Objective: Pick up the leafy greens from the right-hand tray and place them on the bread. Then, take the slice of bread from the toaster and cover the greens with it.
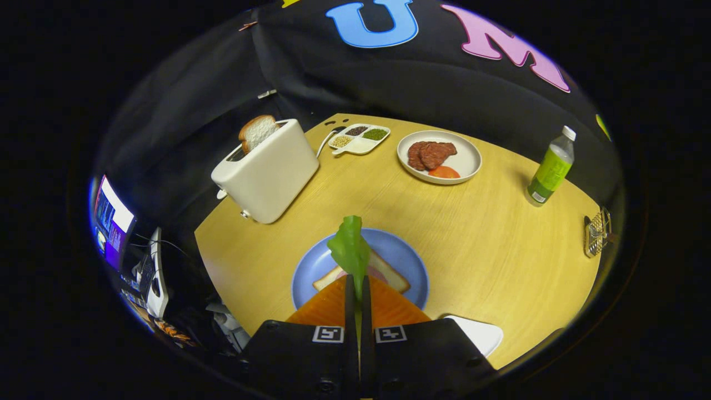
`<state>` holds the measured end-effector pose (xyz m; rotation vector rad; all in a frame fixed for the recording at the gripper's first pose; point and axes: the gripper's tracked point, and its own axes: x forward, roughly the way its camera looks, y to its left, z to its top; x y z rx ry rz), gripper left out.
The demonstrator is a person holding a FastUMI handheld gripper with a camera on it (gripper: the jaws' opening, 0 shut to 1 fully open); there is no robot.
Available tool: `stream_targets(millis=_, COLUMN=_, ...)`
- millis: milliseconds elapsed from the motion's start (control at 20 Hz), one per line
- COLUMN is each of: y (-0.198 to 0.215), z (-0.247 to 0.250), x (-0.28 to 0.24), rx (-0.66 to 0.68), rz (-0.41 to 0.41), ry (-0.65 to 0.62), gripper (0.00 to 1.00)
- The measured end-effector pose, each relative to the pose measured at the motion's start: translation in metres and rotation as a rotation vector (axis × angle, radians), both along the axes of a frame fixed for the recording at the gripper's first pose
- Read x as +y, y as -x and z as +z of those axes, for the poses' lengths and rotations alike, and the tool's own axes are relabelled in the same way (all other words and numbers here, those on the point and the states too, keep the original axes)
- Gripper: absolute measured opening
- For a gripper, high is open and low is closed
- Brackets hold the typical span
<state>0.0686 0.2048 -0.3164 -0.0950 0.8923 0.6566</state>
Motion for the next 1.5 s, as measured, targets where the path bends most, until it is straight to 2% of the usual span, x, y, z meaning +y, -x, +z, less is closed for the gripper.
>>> stream_targets(millis=250, y=-0.005, z=-0.027, x=0.014, rx=0.029, rz=0.016, ry=0.059, gripper=0.07)
stream_targets(millis=300, y=-0.007, z=-0.03, x=0.014, rx=0.03, rz=0.017, ry=0.071, gripper=0.12)
stream_targets(millis=350, y=-0.008, z=-0.033, x=0.014, rx=0.03, rz=0.019, ry=0.084, gripper=0.13)
stream_targets(millis=450, y=-0.007, z=-0.038, x=0.015, rx=0.033, rz=0.026, ry=0.095, gripper=0.26)
stream_targets(millis=550, y=-0.011, z=-0.043, x=0.012, rx=0.018, rz=0.025, ry=0.121, gripper=0.32)
stream_targets(millis=650, y=-0.01, z=-0.045, x=0.01, rx=0.017, rz=0.03, ry=0.138, gripper=0.44)
stream_targets(millis=750, y=-0.011, z=-0.048, x=0.008, rx=0.014, rz=0.035, ry=0.15, gripper=0.47)
stream_targets(millis=800, y=-0.01, z=-0.048, x=0.007, rx=0.011, rz=0.037, ry=0.157, gripper=0.59)
stream_targets(millis=900, y=-0.012, z=-0.045, x=0.007, rx=-0.005, rz=0.038, ry=0.159, gripper=0.68)
stream_targets(millis=950, y=-0.012, z=-0.043, x=0.008, rx=-0.015, rz=0.037, ry=0.151, gripper=0.68)
stream_targets(millis=1050, y=-0.012, z=-0.036, x=0.011, rx=-0.034, rz=0.034, ry=0.138, gripper=0.77)
stream_targets(millis=1150, y=-0.015, z=-0.024, x=0.016, rx=-0.07, rz=0.031, ry=0.123, gripper=1.0)
stream_targets(millis=1500, y=-0.025, z=0.051, x=0.05, rx=-0.21, rz=0.025, ry=0.031, gripper=1.0)
